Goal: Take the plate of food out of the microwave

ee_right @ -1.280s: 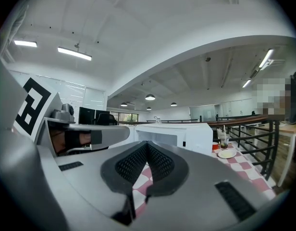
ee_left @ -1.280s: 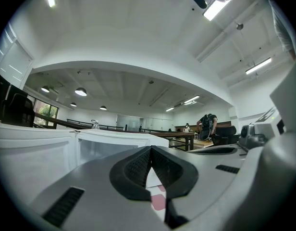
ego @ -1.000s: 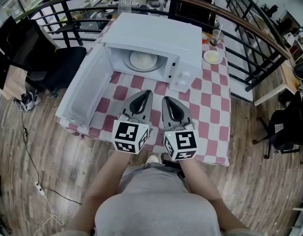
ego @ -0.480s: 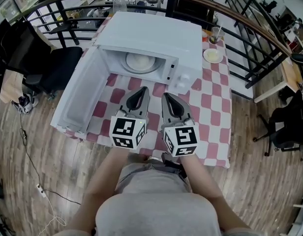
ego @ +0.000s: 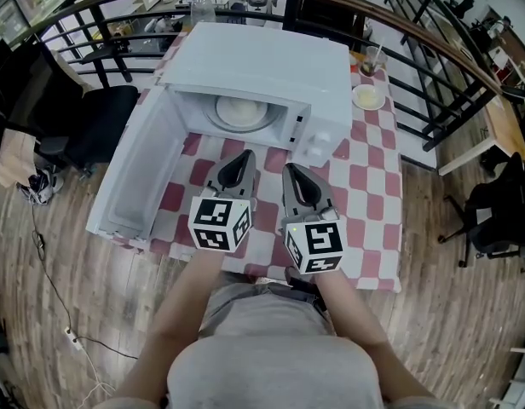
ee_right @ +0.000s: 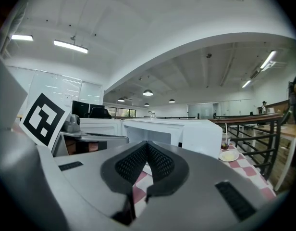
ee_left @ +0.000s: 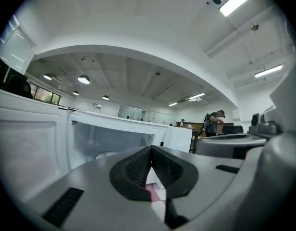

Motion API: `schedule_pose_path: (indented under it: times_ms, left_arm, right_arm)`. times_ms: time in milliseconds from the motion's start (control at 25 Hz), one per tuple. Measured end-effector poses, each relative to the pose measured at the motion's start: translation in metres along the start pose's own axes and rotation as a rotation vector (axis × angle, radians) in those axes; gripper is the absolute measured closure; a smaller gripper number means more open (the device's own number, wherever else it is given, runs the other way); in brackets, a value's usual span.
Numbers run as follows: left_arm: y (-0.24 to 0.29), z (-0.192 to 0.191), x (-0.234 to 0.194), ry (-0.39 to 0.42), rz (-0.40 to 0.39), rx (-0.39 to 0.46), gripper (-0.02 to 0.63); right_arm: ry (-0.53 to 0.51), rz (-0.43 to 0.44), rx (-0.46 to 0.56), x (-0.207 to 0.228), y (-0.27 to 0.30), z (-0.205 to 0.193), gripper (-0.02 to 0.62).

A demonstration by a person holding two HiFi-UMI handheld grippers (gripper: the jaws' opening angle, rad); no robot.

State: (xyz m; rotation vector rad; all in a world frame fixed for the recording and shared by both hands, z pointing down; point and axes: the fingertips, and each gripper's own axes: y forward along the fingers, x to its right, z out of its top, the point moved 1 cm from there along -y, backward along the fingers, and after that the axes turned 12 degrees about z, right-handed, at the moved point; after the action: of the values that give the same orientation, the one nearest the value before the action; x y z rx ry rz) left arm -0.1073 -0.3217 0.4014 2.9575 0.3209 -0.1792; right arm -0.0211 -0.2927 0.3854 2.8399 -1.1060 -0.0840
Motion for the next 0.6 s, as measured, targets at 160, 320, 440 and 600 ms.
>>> schedule_pose_path:
  times_ms: [160, 320, 440, 600]
  left_arm:
    - [0.013, -0.008, -0.007, -0.045, -0.003, -0.029, 0.606]
    - [0.027, -0.014, -0.016, -0.122, -0.003, -0.059, 0.593]
    - [0.038, -0.019, -0.025, -0.207, -0.004, -0.089, 0.524]
    - [0.053, -0.028, -0.036, -0.319, 0.002, -0.139, 0.435]
  right_arm:
    - [-0.004, 0.0, -0.006, 0.001, 0.006, -0.003, 0.569]
    - [-0.009, 0.002, -0.012, 0.005, 0.013, -0.005, 0.569]
    - [-0.008, 0.009, -0.019, 0.007, 0.019, -0.008, 0.569]
    - [-0.003, 0.026, -0.028, 0.008, 0.03, -0.011, 0.569]
